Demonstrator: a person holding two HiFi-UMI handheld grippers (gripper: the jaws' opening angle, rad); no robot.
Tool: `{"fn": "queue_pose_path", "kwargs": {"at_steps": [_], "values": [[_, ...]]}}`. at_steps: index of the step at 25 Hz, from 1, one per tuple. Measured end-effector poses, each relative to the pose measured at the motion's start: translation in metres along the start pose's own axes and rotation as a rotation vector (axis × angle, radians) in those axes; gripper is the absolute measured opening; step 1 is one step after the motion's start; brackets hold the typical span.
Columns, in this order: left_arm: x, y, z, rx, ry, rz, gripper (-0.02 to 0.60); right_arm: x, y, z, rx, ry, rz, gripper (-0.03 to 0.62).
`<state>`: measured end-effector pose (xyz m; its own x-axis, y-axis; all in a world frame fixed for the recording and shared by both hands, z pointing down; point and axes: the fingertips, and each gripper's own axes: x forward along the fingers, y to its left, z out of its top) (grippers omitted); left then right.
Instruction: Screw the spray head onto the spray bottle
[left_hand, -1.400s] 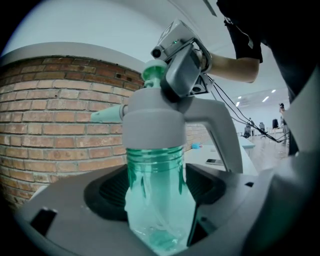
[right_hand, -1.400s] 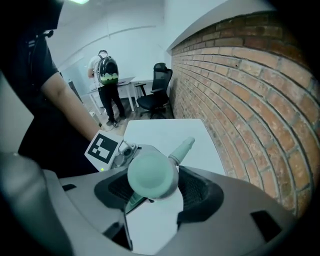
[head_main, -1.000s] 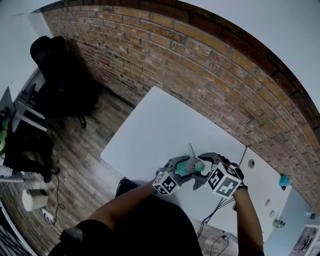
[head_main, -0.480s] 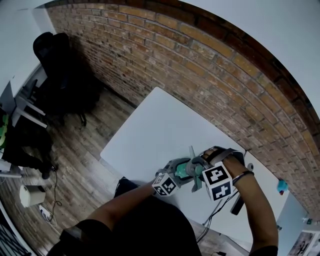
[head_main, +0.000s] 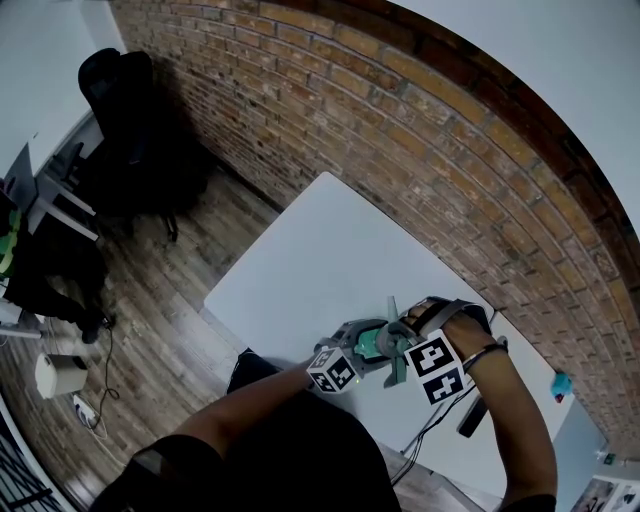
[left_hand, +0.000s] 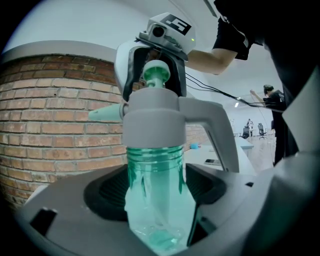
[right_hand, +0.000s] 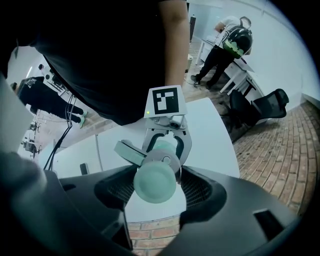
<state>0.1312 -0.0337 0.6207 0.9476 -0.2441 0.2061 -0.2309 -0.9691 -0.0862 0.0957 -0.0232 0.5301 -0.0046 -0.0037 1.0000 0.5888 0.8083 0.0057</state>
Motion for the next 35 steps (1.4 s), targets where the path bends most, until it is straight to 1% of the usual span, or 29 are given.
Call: {"fn": "queue_pose_path", "kwargs": {"at_steps": [4,9,14,17,19,22,26,35], "values": [[-0.002,0.0,-0.001,0.0,-0.001,0.004,0.341,0.001,0.0,0.002,-0.012,-0.005,0.013,0.261],[-0.001,-0.002,-0.002,-0.002,0.001,0.002,0.341,-0.001,-0.006,-0.004,-0.04,0.013,-0.044,0.261],[-0.001,-0.001,-0.002,-0.005,0.001,0.004,0.341,0.007,-0.007,-0.005,-0.112,0.061,-0.064,0.261],[-0.002,0.0,-0.002,-0.007,0.001,0.005,0.341,0.008,-0.008,-0.005,-0.114,0.06,-0.078,0.261],[-0.001,-0.001,-0.002,-0.004,0.002,0.006,0.341,0.008,-0.008,-0.005,-0.075,0.049,-0.074,0.259],[-0.001,-0.002,-0.002,-0.002,0.002,0.007,0.341,0.008,-0.008,-0.006,0.029,0.029,-0.065,0.259],[-0.001,-0.001,-0.002,0.0,0.002,0.008,0.341,0.008,-0.008,-0.006,0.137,0.03,-0.077,0.259],[-0.001,-0.001,-0.002,0.001,0.001,0.008,0.341,0.007,-0.009,-0.006,0.459,-0.043,-0.101,0.259]]}}
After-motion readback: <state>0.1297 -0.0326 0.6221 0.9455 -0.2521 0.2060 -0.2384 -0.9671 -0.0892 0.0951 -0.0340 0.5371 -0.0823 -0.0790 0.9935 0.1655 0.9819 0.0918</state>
